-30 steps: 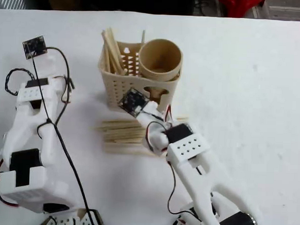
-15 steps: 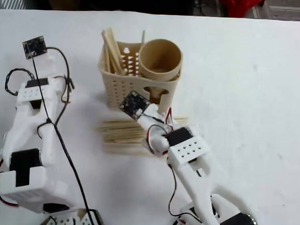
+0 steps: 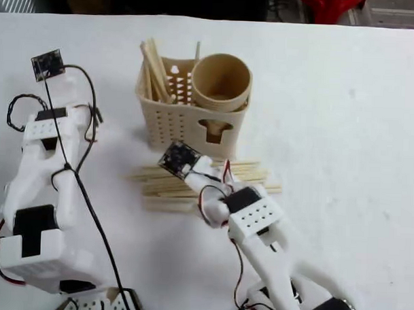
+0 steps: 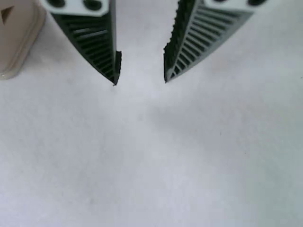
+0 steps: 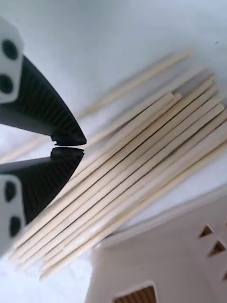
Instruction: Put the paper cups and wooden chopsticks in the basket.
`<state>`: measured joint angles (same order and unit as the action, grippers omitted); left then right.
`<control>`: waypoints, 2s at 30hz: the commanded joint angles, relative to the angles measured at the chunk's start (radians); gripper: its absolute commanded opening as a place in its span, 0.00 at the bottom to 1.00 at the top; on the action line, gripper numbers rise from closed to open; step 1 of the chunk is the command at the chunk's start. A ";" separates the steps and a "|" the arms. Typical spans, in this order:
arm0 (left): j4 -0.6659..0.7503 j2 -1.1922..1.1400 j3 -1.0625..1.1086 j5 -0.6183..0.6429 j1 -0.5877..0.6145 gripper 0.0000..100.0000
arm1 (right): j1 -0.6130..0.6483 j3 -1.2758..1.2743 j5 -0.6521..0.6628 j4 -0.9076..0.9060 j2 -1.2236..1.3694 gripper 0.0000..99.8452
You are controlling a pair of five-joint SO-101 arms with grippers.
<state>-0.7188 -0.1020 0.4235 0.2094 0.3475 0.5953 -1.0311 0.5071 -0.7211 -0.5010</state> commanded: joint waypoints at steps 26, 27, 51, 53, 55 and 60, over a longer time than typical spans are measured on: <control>0.018 0.027 -0.008 0.006 -0.005 0.17 | 0.156 0.163 0.364 0.004 0.257 0.14; 0.018 0.027 -0.008 0.006 -0.005 0.17 | 0.150 0.160 0.364 0.021 0.278 0.14; 0.018 0.027 -0.006 0.006 -0.007 0.17 | 0.105 0.164 0.334 0.021 0.325 0.02; 0.018 0.027 -0.008 0.006 -0.007 0.17 | 0.097 0.164 0.333 -0.022 0.262 0.02; 0.018 0.027 -0.008 0.006 -0.007 0.17 | 0.082 0.161 0.305 -0.050 0.179 0.02; 0.018 0.027 -0.008 0.006 -0.007 0.17 | 0.042 0.157 0.235 -0.107 -0.002 0.02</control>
<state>-0.7188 -0.1020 0.4235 0.2094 0.3475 0.6659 -0.8853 0.7879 -0.7825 -0.3537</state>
